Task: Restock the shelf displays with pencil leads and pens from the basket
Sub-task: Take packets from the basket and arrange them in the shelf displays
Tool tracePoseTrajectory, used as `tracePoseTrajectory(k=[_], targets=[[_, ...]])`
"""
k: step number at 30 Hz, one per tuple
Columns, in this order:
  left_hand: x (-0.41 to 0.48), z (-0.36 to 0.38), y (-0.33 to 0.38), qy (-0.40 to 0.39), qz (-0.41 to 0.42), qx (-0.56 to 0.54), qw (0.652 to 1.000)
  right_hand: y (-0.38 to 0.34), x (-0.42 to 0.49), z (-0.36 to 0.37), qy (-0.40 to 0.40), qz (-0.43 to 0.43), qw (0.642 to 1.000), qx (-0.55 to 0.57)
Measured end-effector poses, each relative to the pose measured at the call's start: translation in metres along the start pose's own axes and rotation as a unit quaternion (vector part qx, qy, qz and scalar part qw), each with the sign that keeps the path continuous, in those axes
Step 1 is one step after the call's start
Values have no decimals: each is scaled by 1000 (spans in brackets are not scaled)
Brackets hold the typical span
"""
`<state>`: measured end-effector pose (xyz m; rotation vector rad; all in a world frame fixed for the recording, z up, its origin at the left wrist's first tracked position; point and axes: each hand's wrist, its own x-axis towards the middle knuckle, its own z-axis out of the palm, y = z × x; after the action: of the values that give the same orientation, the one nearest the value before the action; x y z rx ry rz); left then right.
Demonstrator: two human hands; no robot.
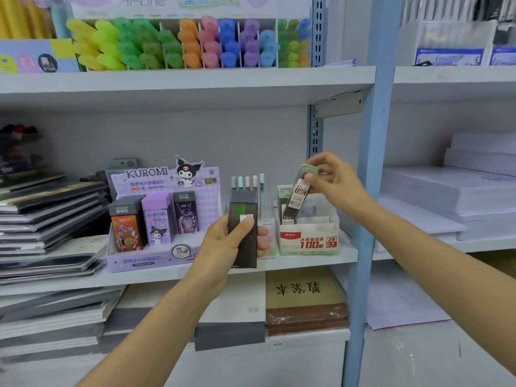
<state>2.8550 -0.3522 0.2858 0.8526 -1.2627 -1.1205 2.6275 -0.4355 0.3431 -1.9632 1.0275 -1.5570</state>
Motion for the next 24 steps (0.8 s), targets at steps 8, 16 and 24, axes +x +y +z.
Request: tracePoseTrajectory(k=[8, 16, 24], targets=[[3, -3, -4, -4, -15, 8, 1000, 6, 2, 10, -17, -13, 999, -46], [2, -6, -8, -17, -18, 30, 999, 16, 6, 28, -51, -40, 963, -261], [-2, -9, -4, -57, -5, 29, 998, -33, -19, 39, -185, -11, 981, 48]])
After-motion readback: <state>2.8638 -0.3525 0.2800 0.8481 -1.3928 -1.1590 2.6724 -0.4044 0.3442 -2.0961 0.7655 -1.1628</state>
